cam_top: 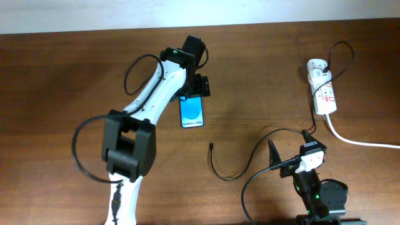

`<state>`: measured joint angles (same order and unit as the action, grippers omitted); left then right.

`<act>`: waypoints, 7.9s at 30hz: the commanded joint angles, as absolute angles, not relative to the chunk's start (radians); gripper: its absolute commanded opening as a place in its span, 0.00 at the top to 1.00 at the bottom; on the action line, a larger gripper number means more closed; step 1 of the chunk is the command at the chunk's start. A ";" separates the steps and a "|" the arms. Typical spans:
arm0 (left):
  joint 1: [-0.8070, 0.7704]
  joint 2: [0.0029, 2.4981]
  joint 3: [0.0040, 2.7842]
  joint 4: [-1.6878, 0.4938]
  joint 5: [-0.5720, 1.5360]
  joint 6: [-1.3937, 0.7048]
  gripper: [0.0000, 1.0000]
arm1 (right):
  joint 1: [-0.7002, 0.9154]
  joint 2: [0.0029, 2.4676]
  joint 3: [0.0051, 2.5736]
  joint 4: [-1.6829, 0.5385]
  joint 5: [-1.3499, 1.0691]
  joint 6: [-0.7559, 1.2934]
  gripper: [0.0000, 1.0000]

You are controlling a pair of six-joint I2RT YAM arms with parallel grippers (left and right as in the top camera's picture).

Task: Plug charger to phone and switch on socket
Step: 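Lower the left gripper onto the phone's top edge, then close the left gripper on the phone's top end, then lift the phone upright with the left gripper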

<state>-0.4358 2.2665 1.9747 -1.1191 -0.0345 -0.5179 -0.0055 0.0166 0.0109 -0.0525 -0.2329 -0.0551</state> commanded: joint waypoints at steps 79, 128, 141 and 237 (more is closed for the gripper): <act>-0.439 2.419 1.981 -1.007 -0.059 -0.538 0.01 | 0.002 0.013 0.006 -0.057 -0.231 -0.048 0.02; -0.439 2.454 1.981 -1.121 0.023 -0.526 0.10 | 0.002 0.013 0.006 -0.057 -0.231 -0.048 0.02; -0.439 2.453 1.981 -1.146 0.022 -0.522 0.15 | 0.002 0.013 0.006 -0.057 -0.231 -0.048 0.02; -0.109 2.438 2.140 -1.457 1.574 -0.298 0.20 | 0.002 0.013 0.006 -0.057 -0.231 -0.048 0.02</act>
